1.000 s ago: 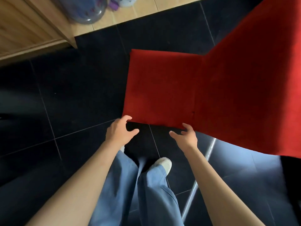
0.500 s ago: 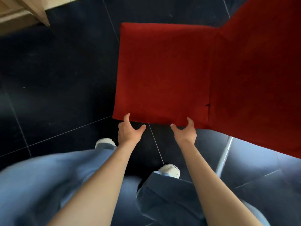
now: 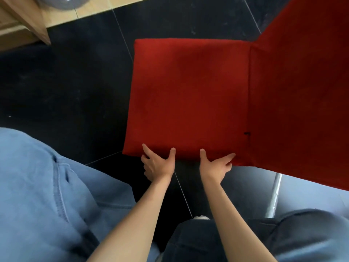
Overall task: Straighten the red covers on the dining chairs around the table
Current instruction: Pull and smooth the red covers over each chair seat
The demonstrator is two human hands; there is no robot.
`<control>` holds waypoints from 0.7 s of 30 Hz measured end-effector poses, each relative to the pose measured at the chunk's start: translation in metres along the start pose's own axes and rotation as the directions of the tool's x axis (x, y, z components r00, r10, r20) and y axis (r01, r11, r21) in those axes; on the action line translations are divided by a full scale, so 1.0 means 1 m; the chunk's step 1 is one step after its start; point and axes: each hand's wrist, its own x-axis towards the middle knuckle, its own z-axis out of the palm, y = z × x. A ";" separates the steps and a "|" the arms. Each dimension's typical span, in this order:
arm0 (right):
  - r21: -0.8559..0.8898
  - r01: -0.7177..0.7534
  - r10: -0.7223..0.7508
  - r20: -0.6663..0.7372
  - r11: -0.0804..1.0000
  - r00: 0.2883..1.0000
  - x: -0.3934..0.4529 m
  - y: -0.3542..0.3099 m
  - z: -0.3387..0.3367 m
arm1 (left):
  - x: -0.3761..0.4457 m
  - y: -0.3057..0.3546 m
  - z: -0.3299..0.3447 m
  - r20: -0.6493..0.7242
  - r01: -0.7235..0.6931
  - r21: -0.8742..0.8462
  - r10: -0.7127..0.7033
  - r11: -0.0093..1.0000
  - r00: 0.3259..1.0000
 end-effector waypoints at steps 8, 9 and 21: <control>0.149 -0.026 0.036 -0.066 0.989 0.997 0.025 0.005 0.008 | 0.009 0.001 0.025 -0.044 0.052 -0.020 -0.052 0.998 0.998; 0.154 -0.030 0.042 -0.073 0.988 0.996 0.027 0.005 0.008 | 0.009 0.001 0.027 -0.050 0.050 -0.026 -0.052 0.998 0.997; 0.293 -0.081 0.107 -0.074 0.953 0.991 0.039 -0.002 0.013 | 0.014 0.010 0.038 0.011 0.159 -0.251 -0.161 0.955 0.987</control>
